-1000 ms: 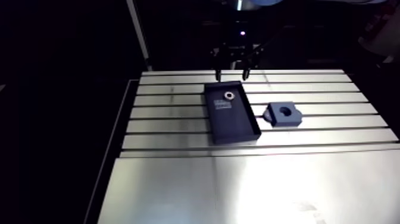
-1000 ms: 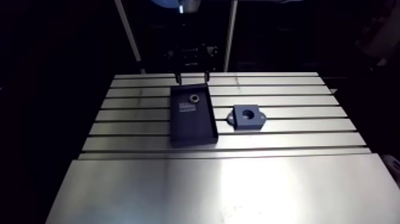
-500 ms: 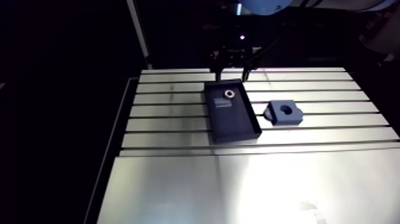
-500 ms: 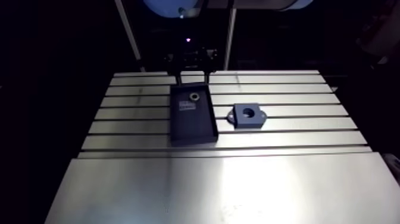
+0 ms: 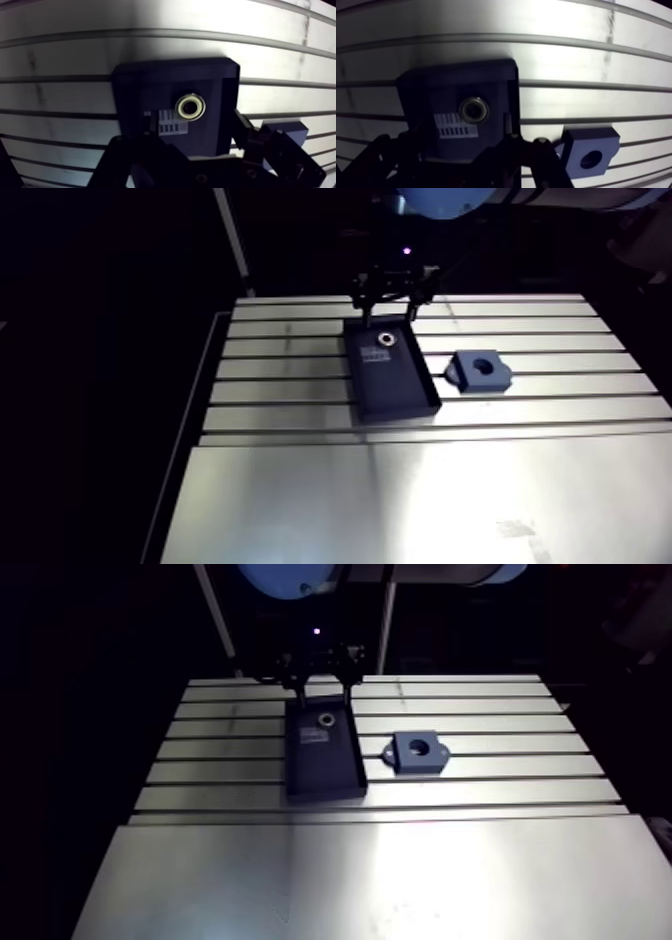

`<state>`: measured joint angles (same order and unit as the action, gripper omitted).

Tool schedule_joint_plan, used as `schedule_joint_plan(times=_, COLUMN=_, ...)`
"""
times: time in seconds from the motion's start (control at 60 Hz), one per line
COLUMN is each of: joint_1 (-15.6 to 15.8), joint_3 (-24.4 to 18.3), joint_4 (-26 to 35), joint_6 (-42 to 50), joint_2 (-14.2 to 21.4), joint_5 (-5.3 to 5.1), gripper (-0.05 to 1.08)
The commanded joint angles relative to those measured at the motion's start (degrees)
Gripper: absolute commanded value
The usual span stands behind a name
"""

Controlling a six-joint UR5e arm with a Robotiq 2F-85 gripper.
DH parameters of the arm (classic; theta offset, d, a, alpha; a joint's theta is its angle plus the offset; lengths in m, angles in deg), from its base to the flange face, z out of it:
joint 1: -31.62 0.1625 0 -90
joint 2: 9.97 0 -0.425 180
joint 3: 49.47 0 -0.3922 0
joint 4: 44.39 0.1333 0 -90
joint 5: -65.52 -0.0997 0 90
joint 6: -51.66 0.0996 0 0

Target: Pick up the bearing and press it into the housing until flush.

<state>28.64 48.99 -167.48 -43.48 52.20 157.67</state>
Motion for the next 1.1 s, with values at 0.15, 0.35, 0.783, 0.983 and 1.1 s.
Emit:
schedule_joint_plan(times=0.15, joint_1=0.0, joint_3=-0.1, joint_4=-0.2, joint_6=0.0, joint_2=-1.1, joint_5=0.09, gripper=0.27)
schedule_joint_plan(times=0.35, joint_1=0.0, joint_3=-0.1, joint_4=-0.3, joint_6=-0.1, joint_2=-1.7, joint_5=0.09, gripper=0.3)
schedule_joint_plan(times=0.783, joint_1=0.0, joint_3=-0.1, joint_4=-0.6, joint_6=-0.2, joint_2=-2.5, joint_5=0.0, gripper=0.32)
schedule_joint_plan(times=0.983, joint_1=0.0, joint_3=0.0, joint_4=-0.7, joint_6=-0.3, joint_2=-2.8, joint_5=0.0, gripper=0.33)
schedule_joint_plan(times=1.1, joint_1=0.0, joint_3=0.1, joint_4=-1.4, joint_6=-0.3, joint_2=-2.8, joint_5=0.0, gripper=0.34)
